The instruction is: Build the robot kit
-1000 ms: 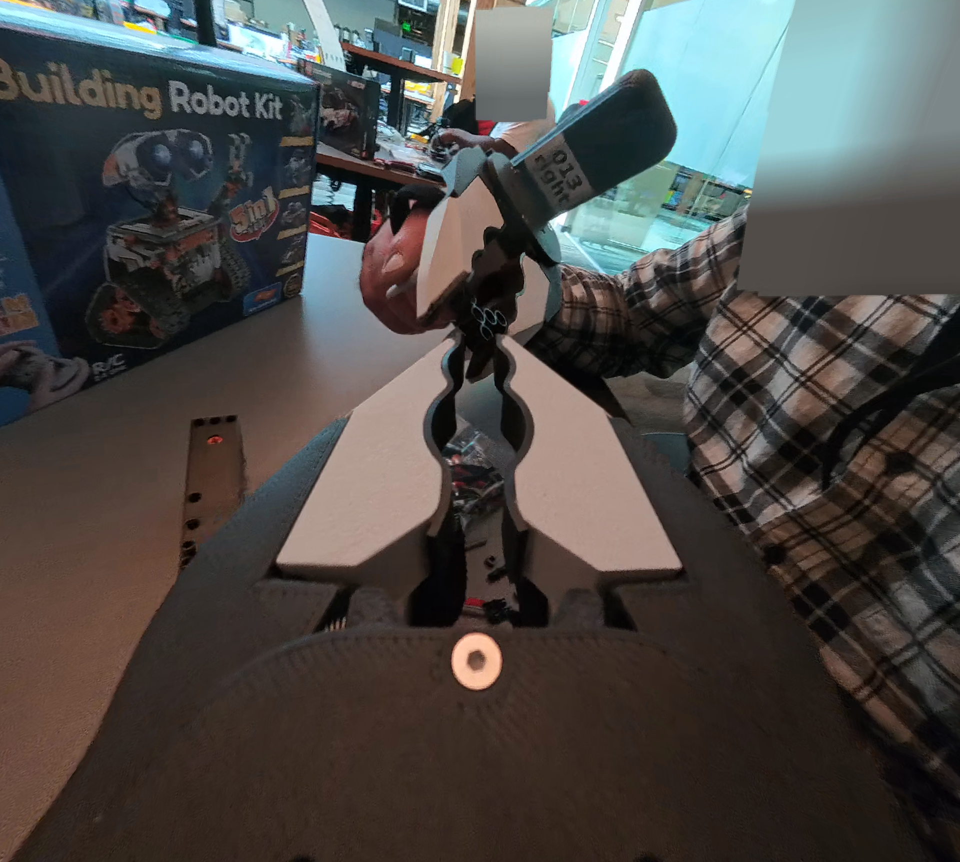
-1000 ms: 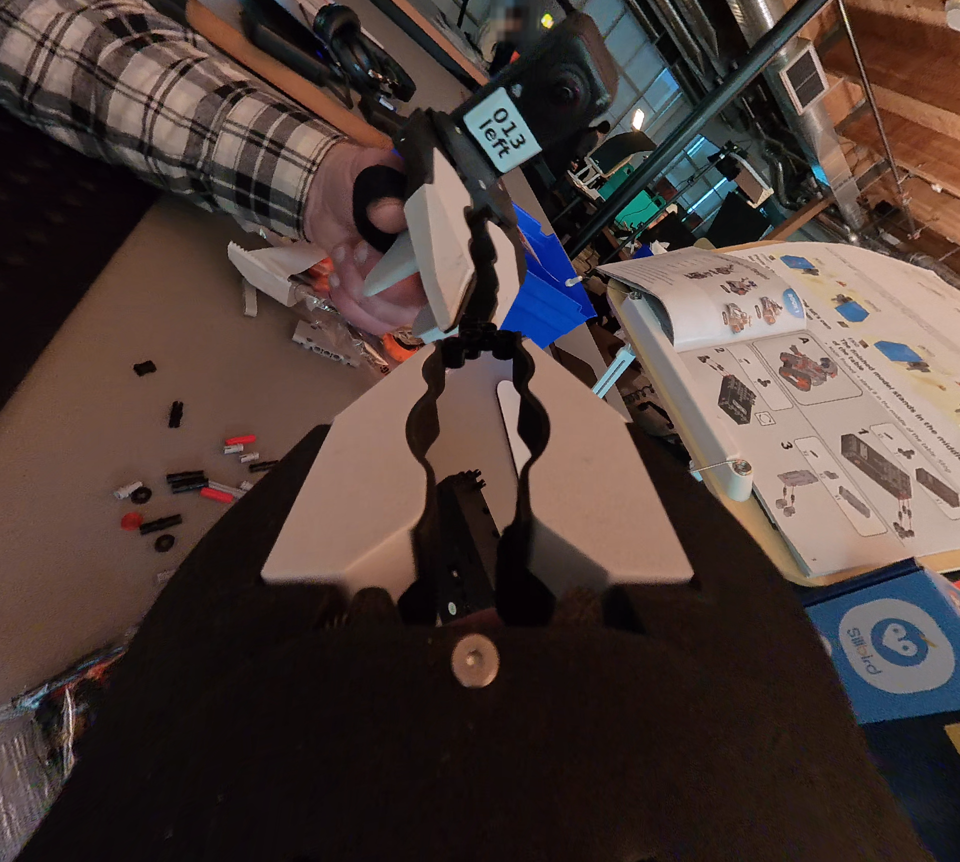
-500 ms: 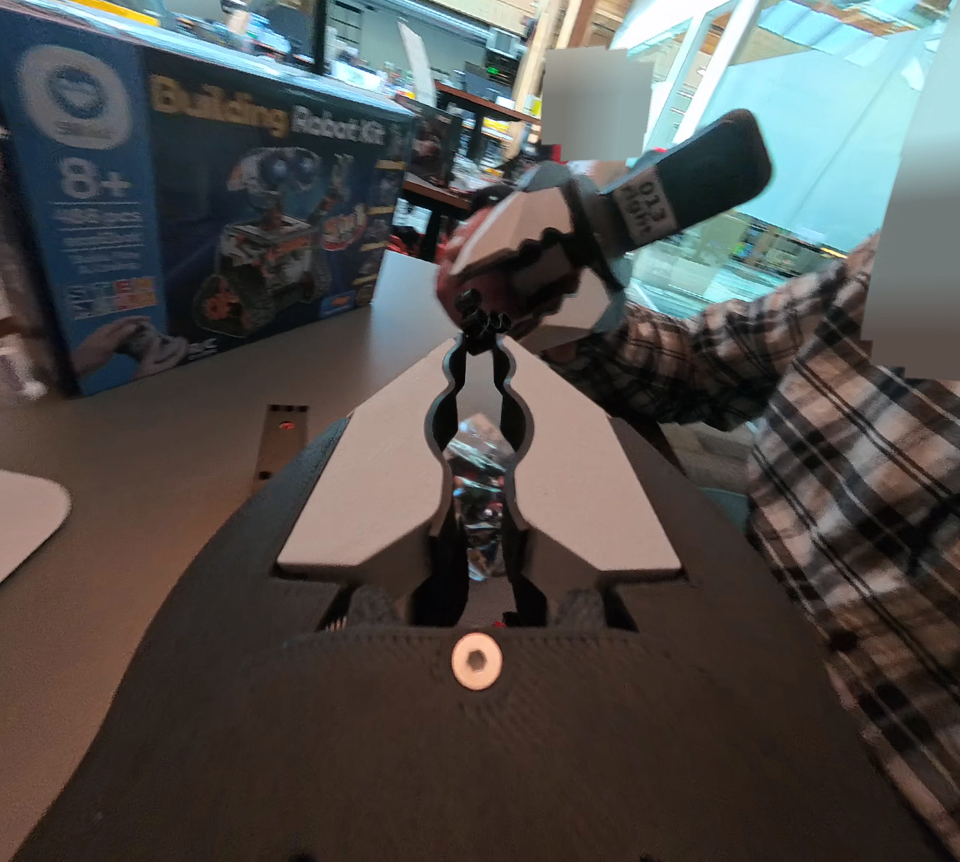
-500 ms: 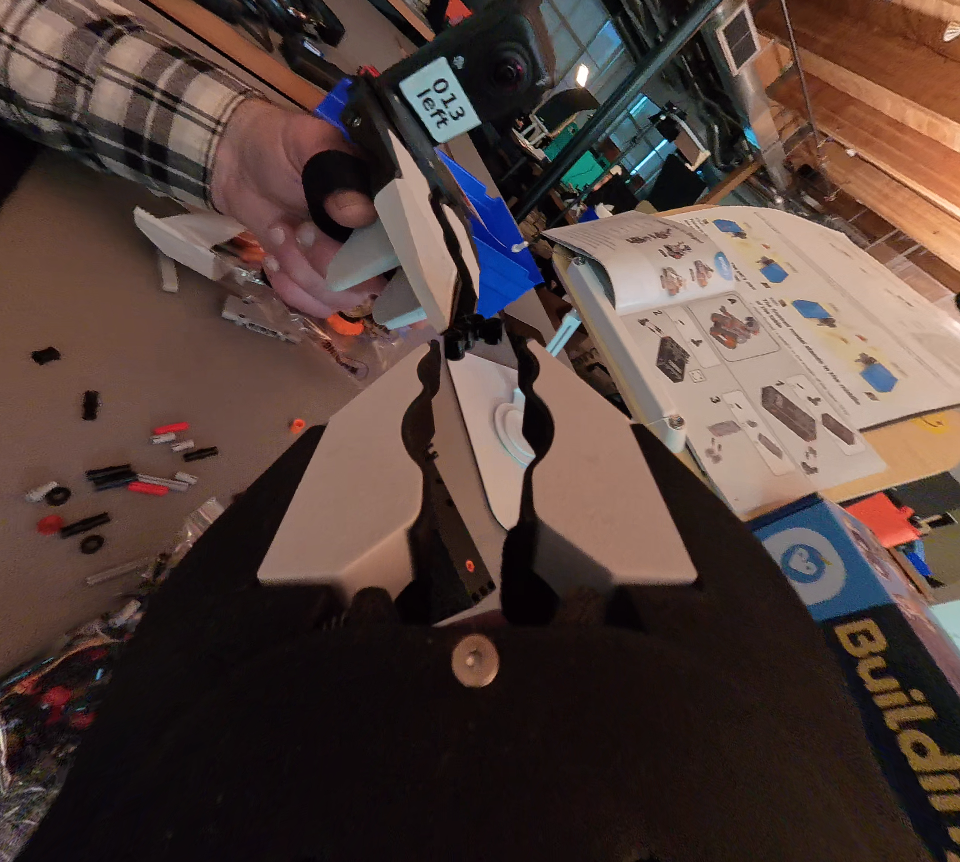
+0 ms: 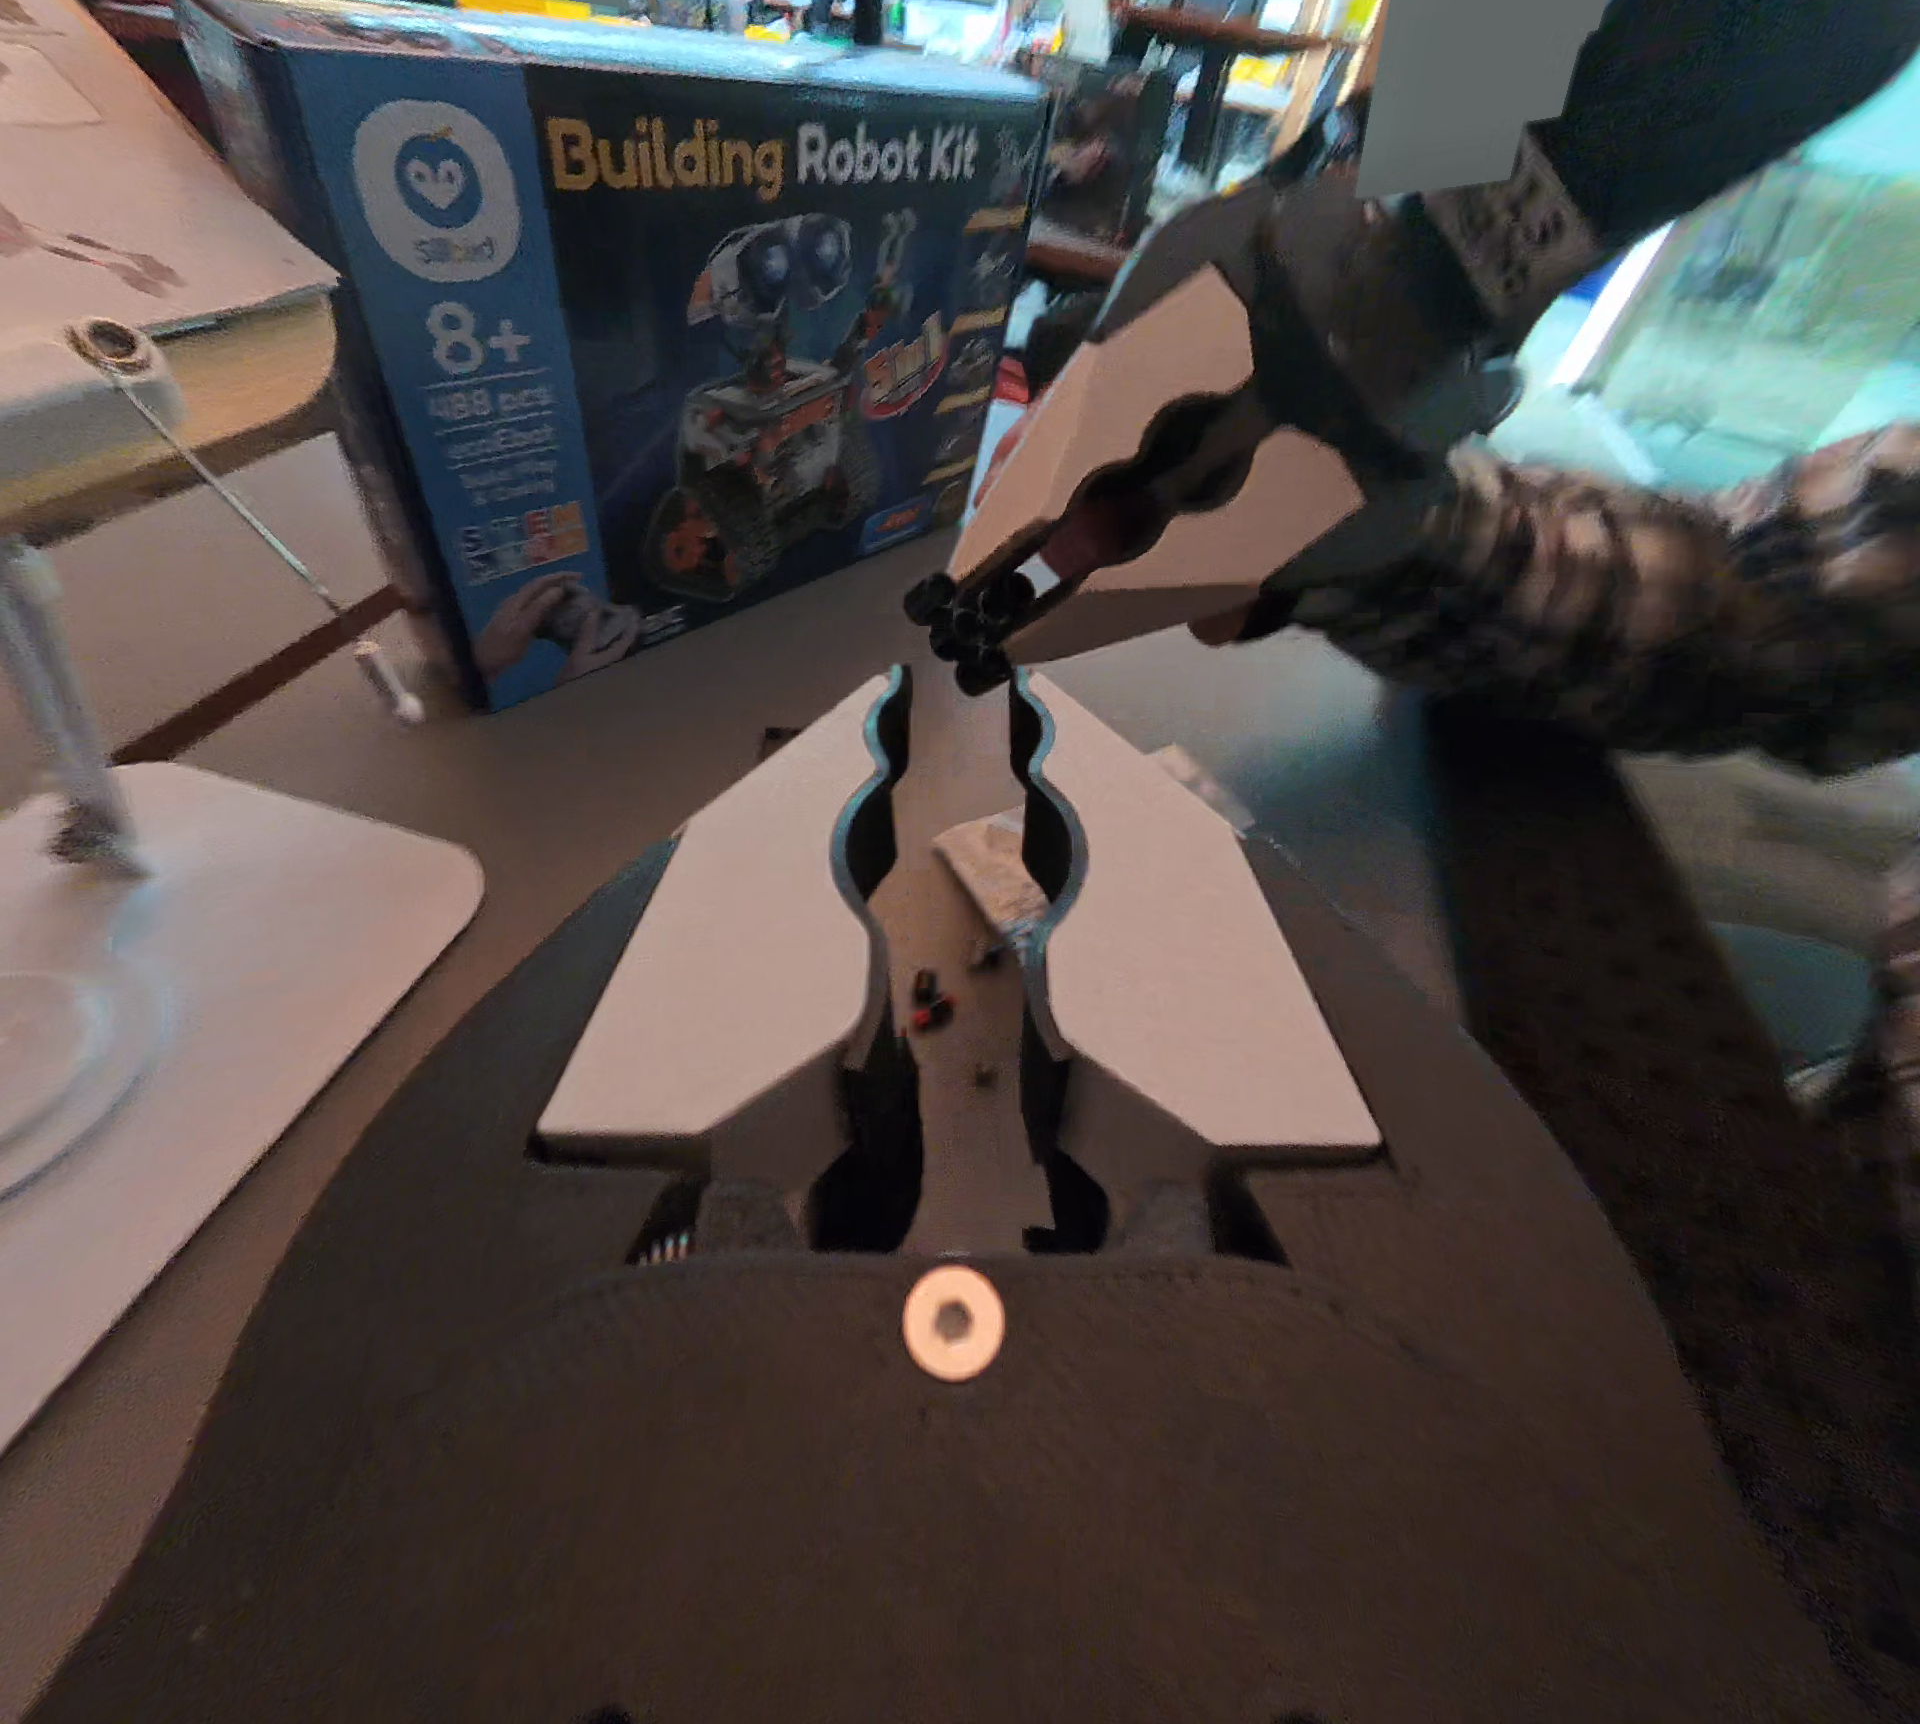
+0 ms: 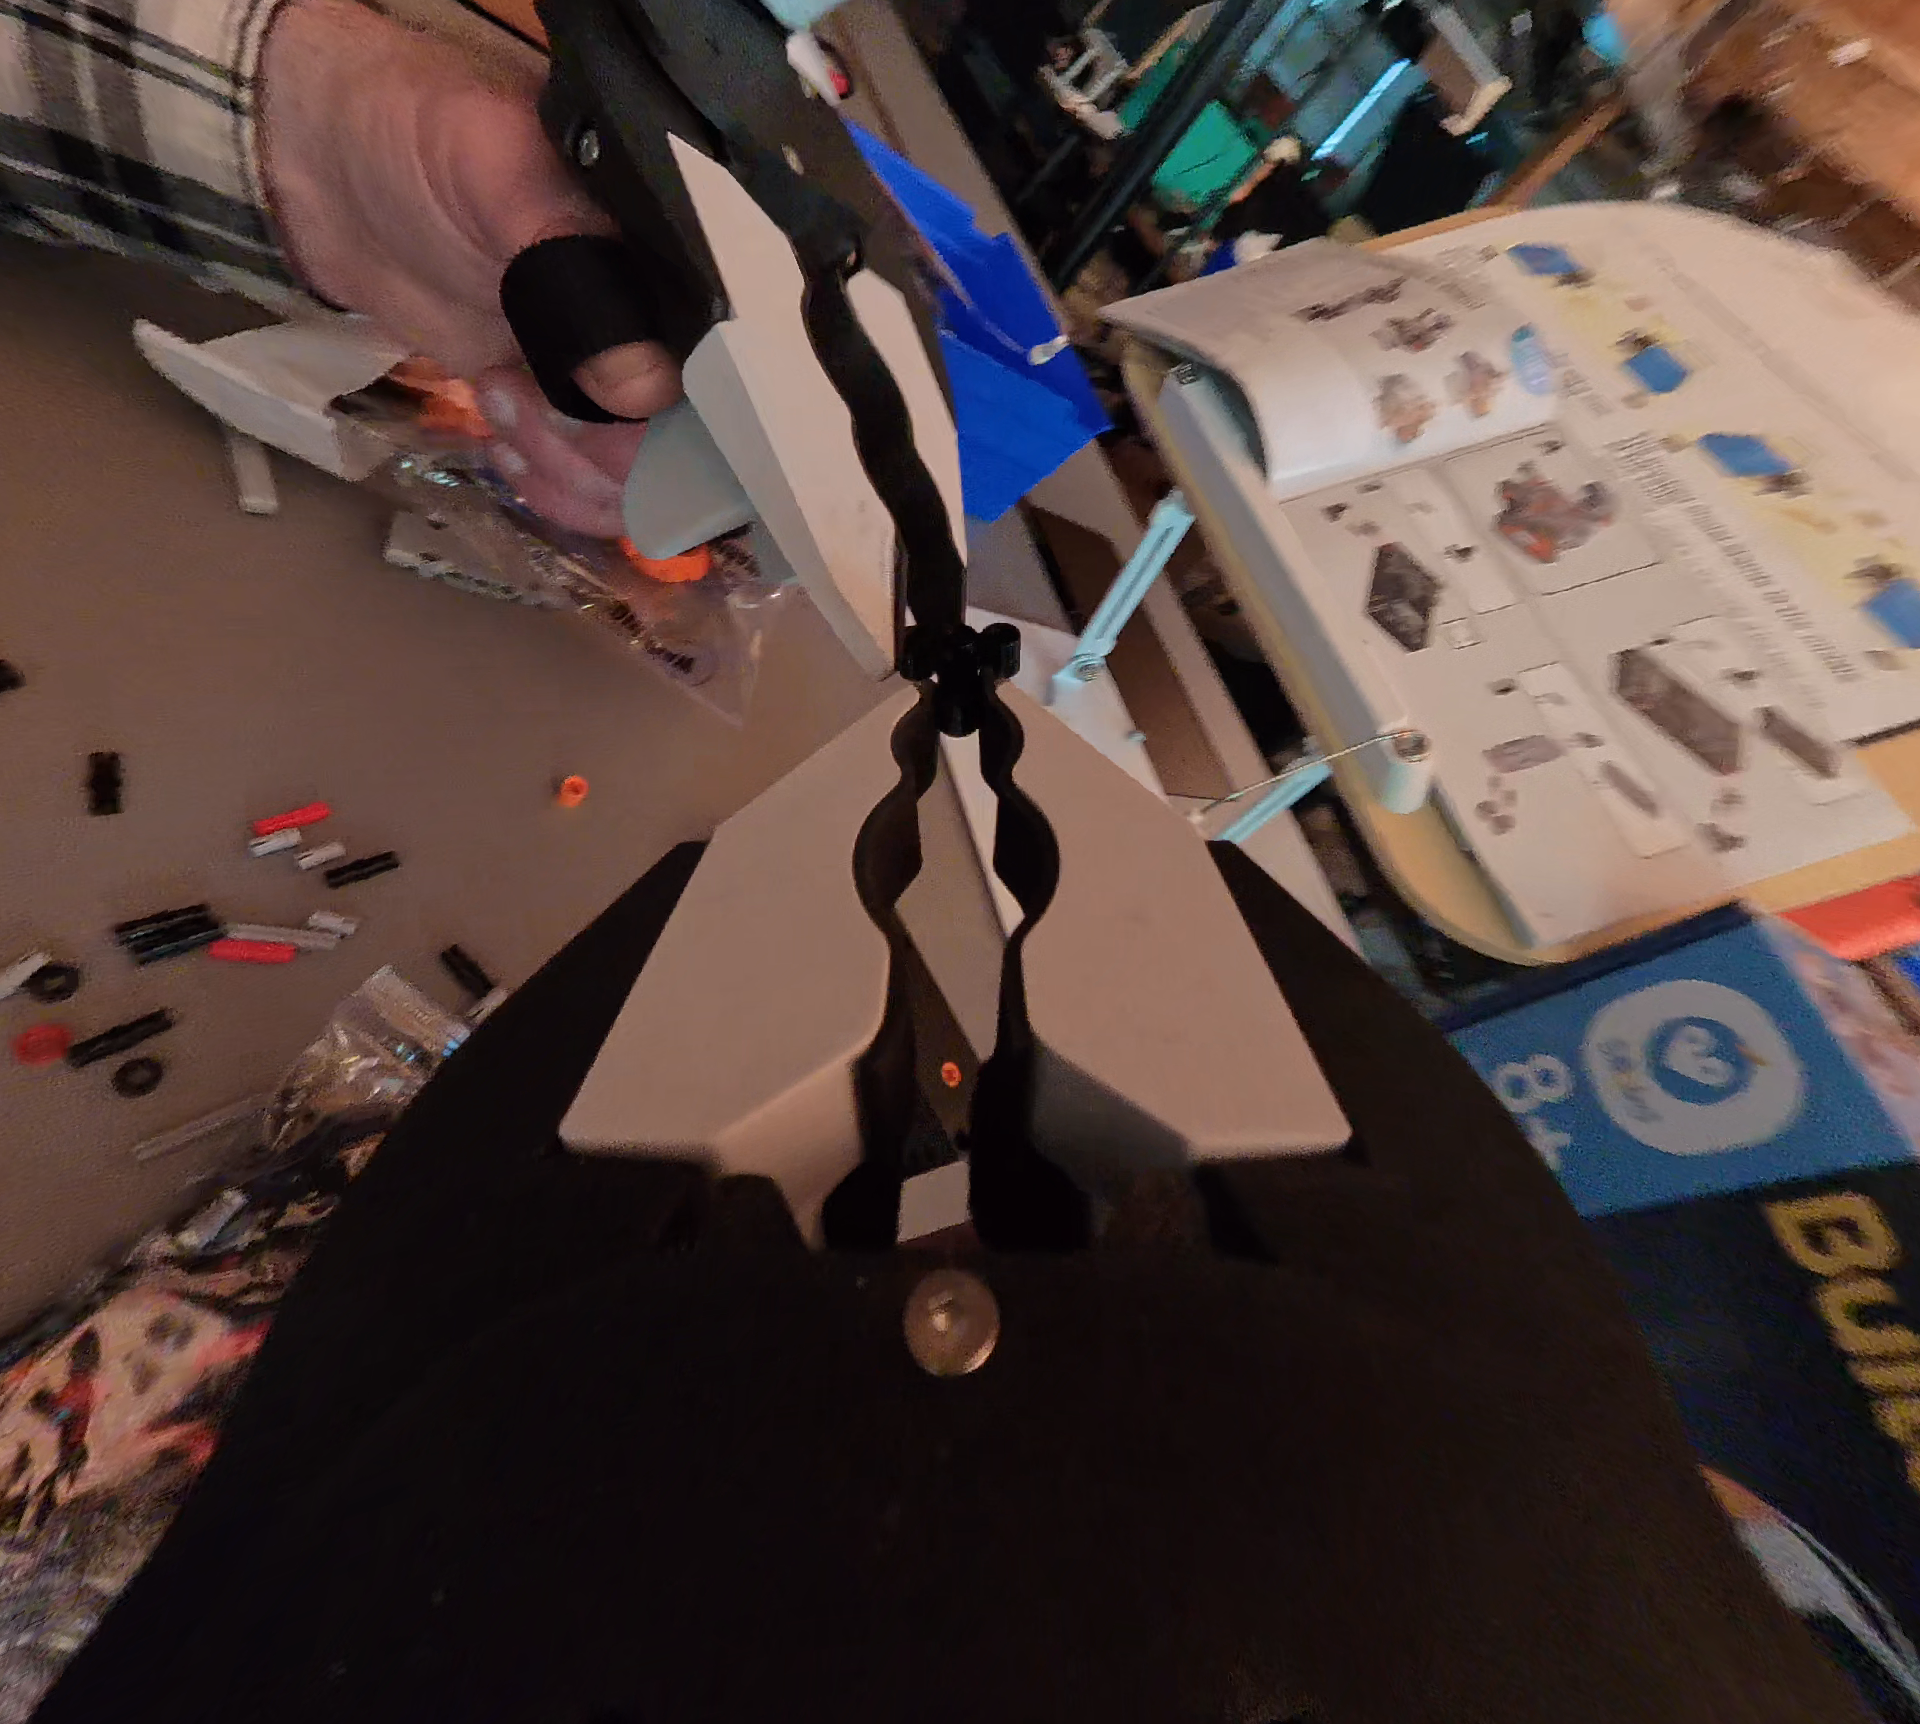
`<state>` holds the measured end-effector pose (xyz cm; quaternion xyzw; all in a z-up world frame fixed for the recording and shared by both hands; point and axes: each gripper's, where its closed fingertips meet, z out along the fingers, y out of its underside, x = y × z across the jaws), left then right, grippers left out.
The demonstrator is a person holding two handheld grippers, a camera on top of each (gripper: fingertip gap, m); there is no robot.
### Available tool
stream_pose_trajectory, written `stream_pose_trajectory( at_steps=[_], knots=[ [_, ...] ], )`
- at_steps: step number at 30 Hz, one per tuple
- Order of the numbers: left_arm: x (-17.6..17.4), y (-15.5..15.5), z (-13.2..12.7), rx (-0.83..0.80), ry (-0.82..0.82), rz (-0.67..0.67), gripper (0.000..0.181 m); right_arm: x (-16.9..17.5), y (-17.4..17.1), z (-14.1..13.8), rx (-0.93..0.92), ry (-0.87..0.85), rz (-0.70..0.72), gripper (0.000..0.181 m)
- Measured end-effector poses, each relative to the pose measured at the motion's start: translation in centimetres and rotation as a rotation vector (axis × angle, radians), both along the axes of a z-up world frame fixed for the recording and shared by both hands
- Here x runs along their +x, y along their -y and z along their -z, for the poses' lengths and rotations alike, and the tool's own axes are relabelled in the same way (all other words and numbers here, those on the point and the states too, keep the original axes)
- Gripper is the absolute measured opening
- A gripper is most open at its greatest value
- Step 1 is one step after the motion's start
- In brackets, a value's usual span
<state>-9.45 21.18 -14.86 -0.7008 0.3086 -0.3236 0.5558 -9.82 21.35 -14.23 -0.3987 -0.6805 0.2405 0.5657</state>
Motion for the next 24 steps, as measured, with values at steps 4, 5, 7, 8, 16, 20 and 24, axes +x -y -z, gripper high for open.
stream_pose_trajectory(
  at_steps=[4,5,7,8,16,20,24],
  knots=[
    [-1.2,-0.7,1.6,0.017,-0.151,-0.052,0.025,-0.5,-0.7,2.2,-0.11,0.137,-0.13,0.005],
    [-1.6,-0.8,2.0,0.026,-0.191,-0.064,0.028,-0.6,-1.0,2.7,-0.113,0.166,-0.16,0.005],
    [-1.7,-1.0,3.1,0.023,-0.26,-0.065,0.037,-0.9,-1.2,3.5,-0.133,0.206,-0.23,0.005],
    [-1.7,-1.2,3.7,0.03,-0.296,-0.073,0.04,-1.0,-1.2,3.7,-0.14,0.219,-0.266,0.005],
    [-1.2,-2.0,5.6,0.113,-0.423,-0.084,0.022,-1.7,-0.8,5.0,-0.197,0.283,-0.393,0.005],
    [-1.6,-2.4,5.7,0.102,-0.43,-0.106,0.021,-2.0,-1.3,5.2,-0.193,0.276,-0.377,0.005],
    [-2.2,-2.8,6.2,0.096,-0.47,-0.149,0.005,-2.2,-1.9,5.4,-0.141,0.278,-0.331,0.008]
  ],
)
